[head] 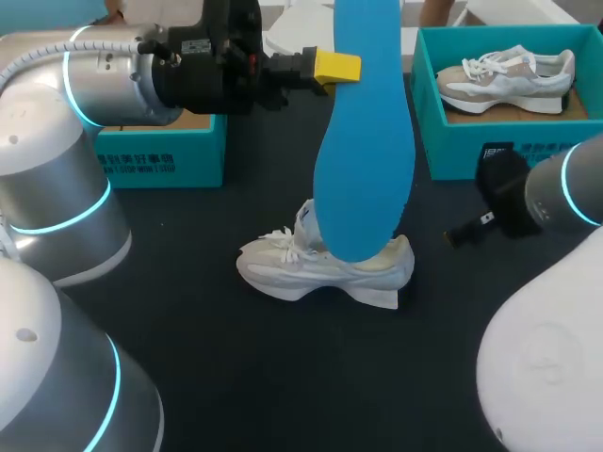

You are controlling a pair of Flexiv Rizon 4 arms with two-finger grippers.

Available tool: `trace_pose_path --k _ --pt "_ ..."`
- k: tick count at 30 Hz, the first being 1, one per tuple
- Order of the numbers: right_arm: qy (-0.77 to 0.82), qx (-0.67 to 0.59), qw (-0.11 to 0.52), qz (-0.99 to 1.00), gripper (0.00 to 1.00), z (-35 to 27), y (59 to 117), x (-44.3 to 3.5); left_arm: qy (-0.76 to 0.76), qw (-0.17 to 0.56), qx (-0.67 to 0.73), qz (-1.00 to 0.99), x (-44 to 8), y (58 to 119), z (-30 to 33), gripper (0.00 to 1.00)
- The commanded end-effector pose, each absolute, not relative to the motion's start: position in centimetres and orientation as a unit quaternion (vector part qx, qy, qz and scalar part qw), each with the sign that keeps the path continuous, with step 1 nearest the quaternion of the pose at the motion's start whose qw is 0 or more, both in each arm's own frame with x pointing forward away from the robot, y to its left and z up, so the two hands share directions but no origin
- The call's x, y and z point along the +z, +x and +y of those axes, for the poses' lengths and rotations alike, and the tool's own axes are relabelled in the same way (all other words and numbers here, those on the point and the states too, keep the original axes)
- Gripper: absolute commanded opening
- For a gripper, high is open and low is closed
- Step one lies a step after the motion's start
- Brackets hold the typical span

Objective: Take the shoe out of the shoebox, open the shoe tongue, remove and reinsert the insole, then place the shoe into the shoebox

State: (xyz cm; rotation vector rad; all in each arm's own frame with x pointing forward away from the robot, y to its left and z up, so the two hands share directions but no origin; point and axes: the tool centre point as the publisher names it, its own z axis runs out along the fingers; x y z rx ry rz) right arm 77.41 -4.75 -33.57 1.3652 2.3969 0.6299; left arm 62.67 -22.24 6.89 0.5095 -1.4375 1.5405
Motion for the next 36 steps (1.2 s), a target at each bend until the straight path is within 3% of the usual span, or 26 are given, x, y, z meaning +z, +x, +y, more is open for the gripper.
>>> trace_pose_path --k 1,9,13,24,32,36 --pt "0.549 0.161 0.350 0.742 1.00 -4.4 76.3 -31.5 0.207 0.468 0.628 -0.586 6.9 62.7 -22.4 0.00" --pt "0.533 0.252 0.416 0.692 1.00 -3.6 77.6 -30.7 0.207 0.468 0.628 -0.586 6.9 62.7 -22.4 0.00" --pt "0.540 0.289 0.413 0.674 1.00 -3.4 79.0 -30.8 0.207 0.468 0.628 -0.586 6.9 62.7 -22.4 0.00" --pt "0.530 0.211 0.226 0.790 1.00 -2.0 81.9 -30.4 0.207 0.468 0.628 -0.586 6.9 62.7 -22.4 0.00" --pt "0.565 0.154 0.182 0.790 1.00 -3.2 82.3 -29.0 0.207 0.468 0.628 -0.586 6.9 62.7 -22.4 0.00" --pt "0.593 0.120 0.130 0.785 1.00 -4.2 82.6 -28.6 0.207 0.468 0.628 -0.586 6.9 62.7 -22.4 0.00"
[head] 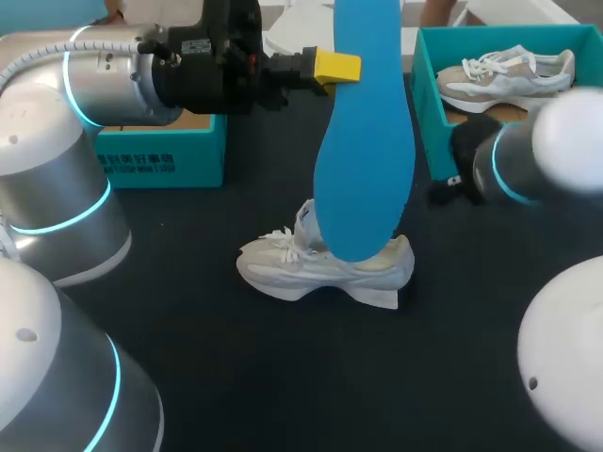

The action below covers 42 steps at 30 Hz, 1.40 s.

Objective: Take the shoe out of the shoebox, open the shoe tongue, remove and reinsert the insole, then place the shoe into the shoebox

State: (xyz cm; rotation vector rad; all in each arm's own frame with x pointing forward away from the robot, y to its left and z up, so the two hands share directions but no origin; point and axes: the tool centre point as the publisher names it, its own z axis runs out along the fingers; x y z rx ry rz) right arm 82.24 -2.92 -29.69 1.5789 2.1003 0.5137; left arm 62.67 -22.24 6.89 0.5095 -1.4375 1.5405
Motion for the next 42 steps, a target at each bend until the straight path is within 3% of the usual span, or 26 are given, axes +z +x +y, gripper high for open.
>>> trace_pose_path --k 1,10,15,29,42 --pt "0.594 0.110 0.107 0.790 1.00 -4.3 82.7 -28.6 0.207 0.468 0.628 -0.586 6.9 62.7 -22.4 0.00" --pt "0.544 0.072 -0.014 0.836 1.00 -5.4 82.4 -27.1 0.207 0.468 0.628 -0.586 6.9 62.7 -22.4 0.00" --pt "0.436 0.074 -0.083 0.893 1.00 -4.2 81.6 -26.4 0.207 0.468 0.628 -0.586 6.9 62.7 -22.4 0.00" --pt "0.336 0.115 0.046 0.934 1.00 -2.2 78.8 -27.4 0.207 0.468 0.628 -0.586 6.9 62.7 -22.4 0.00" --pt "0.269 0.098 0.012 0.958 1.00 2.9 76.0 -28.9 0.207 0.468 0.628 -0.586 6.9 62.7 -22.4 0.00"
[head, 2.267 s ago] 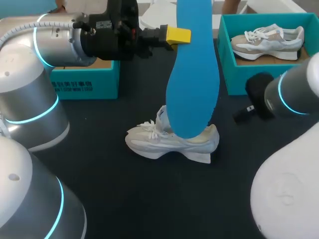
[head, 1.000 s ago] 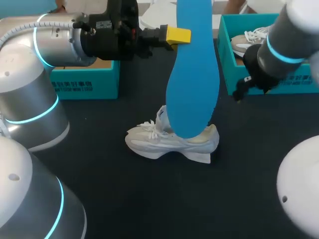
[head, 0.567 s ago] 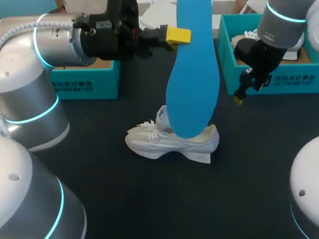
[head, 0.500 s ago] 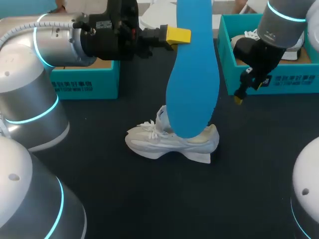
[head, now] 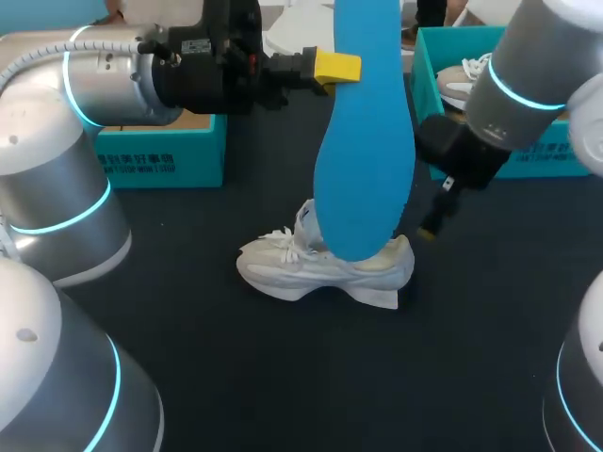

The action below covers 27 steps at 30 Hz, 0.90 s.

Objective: Take the shoe out of the shoebox, open the shoe tongue, remove and reinsert the insole, then place the shoe into the shoebox

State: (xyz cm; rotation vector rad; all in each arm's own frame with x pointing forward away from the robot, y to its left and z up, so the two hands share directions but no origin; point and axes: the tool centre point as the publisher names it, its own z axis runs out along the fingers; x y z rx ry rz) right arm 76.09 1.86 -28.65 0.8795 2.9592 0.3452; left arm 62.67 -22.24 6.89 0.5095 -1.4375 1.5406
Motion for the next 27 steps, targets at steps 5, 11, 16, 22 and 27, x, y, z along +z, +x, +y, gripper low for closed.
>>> trace_pose_path --k 5,11,16,22,27 --pt "0.216 0.082 0.002 0.973 1.00 5.1 75.4 -29.4 0.207 0.468 0.628 -0.586 6.9 62.7 -22.4 0.00" --pt "0.138 0.076 -0.012 0.987 1.00 7.2 75.3 -30.0 0.207 0.468 0.628 -0.586 6.9 62.7 -22.4 0.00" --pt "0.109 0.040 0.000 0.993 1.00 8.2 75.1 -30.3 0.207 0.468 0.628 -0.586 6.9 62.7 -22.4 0.00" --pt "0.109 0.040 0.000 0.993 1.00 8.2 75.1 -30.3 0.207 0.468 0.628 -0.586 6.9 62.7 -22.4 0.00" --pt "0.109 0.040 0.000 0.993 1.00 8.2 75.1 -30.3 0.207 0.468 0.628 -0.586 6.9 62.7 -22.4 0.00"
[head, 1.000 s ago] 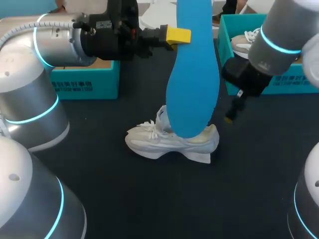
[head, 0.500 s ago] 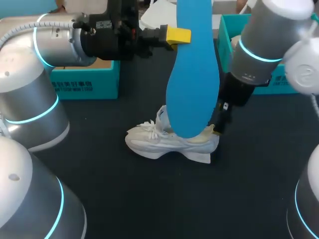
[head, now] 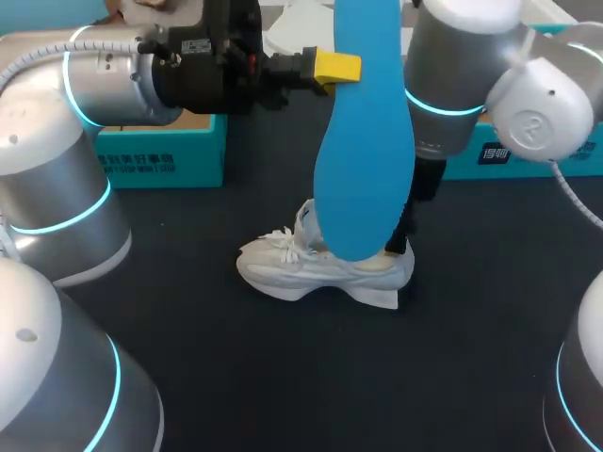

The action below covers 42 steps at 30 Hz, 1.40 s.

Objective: Take the shoe out of the shoebox, open the shoe tongue, remove and reinsert the insole, then place the shoe into the shoebox

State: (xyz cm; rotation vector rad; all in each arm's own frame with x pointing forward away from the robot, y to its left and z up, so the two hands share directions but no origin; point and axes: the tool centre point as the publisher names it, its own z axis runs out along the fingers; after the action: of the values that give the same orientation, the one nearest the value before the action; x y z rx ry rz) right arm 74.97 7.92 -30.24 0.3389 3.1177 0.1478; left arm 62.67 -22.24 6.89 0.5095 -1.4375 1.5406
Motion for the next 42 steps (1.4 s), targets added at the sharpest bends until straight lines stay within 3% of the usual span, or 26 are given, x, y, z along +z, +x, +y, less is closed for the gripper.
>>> trace_pose_path --k 1,31,42 --pt "0.109 0.040 0.000 0.993 1.00 8.2 75.1 -30.3 0.207 0.468 0.628 -0.586 6.9 62.7 -22.4 0.00" --pt "0.117 0.032 0.000 0.993 1.00 10.2 74.9 -31.4 0.207 0.468 0.628 -0.586 6.9 62.7 -22.4 0.00" --pt "0.096 0.035 0.014 0.995 1.00 14.4 79.8 -34.4 0.207 0.468 0.628 -0.586 6.9 62.7 -22.4 0.00"
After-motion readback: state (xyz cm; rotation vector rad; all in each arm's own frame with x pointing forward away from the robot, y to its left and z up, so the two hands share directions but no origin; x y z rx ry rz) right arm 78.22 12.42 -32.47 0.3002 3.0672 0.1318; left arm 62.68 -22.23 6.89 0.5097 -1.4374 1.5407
